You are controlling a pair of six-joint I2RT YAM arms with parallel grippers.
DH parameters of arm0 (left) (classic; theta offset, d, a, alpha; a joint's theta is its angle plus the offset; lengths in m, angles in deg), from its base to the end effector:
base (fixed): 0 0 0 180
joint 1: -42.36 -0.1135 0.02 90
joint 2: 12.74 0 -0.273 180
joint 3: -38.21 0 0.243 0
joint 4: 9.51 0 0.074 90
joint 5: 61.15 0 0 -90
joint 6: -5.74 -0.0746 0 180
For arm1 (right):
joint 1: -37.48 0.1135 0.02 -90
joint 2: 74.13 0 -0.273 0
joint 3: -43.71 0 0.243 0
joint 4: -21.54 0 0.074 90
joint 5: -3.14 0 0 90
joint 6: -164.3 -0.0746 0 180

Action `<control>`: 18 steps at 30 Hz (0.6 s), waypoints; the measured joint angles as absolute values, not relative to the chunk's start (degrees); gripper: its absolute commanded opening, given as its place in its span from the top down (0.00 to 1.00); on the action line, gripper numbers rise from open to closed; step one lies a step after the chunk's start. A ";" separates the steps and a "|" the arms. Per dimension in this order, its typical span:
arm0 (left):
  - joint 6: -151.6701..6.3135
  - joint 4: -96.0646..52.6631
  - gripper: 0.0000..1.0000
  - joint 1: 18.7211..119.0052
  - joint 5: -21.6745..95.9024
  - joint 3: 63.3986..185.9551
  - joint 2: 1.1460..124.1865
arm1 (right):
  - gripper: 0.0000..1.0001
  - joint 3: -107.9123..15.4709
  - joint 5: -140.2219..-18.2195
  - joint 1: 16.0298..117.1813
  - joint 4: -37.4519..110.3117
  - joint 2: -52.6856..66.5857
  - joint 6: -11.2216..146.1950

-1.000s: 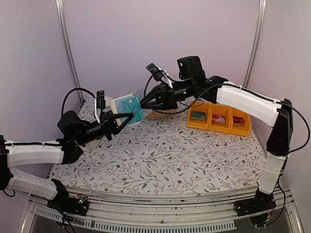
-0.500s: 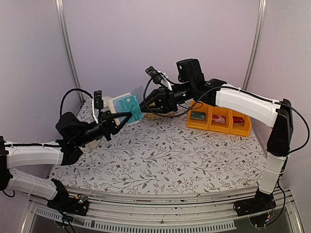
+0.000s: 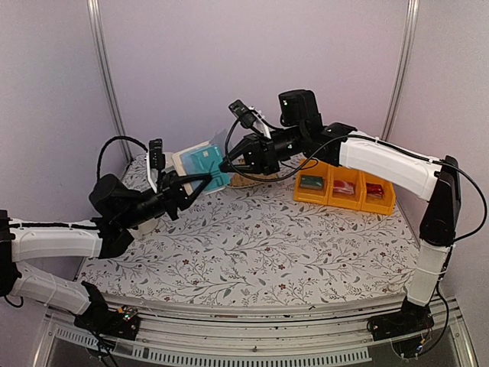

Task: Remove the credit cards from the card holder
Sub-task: Remove the credit card from the card slot.

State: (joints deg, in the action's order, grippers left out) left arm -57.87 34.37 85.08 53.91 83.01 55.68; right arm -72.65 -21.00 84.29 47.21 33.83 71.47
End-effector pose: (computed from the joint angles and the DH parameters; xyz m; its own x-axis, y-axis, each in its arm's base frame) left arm 0.1806 -0.2098 0.3190 -0.1750 -0.3864 -0.9056 0.9251 0.2503 -0.2856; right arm 0.2545 0.3706 0.3777 -0.2471 -0.2337 -0.9404 -0.8835 -0.3443 0.3177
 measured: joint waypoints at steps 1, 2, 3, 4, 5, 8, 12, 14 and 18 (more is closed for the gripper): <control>-57.84 34.43 1.00 85.17 53.93 83.01 55.68 | 0.98 -72.65 -20.73 84.29 47.21 33.83 71.82; -57.87 34.46 1.00 85.21 53.93 83.01 55.68 | 0.98 -72.65 -20.54 84.29 47.23 33.83 72.21; -57.87 34.46 1.00 85.26 53.96 83.01 55.66 | 0.98 -72.63 -20.41 84.26 47.23 33.83 72.52; -57.87 34.46 1.00 85.35 53.96 83.01 55.66 | 0.97 -72.58 -20.36 84.29 47.23 33.72 72.76; -57.89 34.46 1.00 85.45 53.85 83.01 55.66 | 0.97 -72.49 -20.30 84.44 47.30 33.61 72.91; -57.97 34.13 0.79 85.78 53.85 83.01 55.64 | 0.97 -71.51 -20.36 84.42 47.39 32.98 73.26; -58.19 33.32 0.78 86.24 53.85 83.01 55.64 | 0.98 -69.30 -20.97 84.35 47.52 31.47 73.28; -58.22 32.86 0.86 86.33 53.85 83.01 55.64 | 0.98 -68.74 -21.56 84.35 47.89 30.95 73.31; -57.78 32.97 0.77 86.50 53.89 83.01 55.66 | 0.98 -68.74 -22.61 84.00 48.50 30.57 73.33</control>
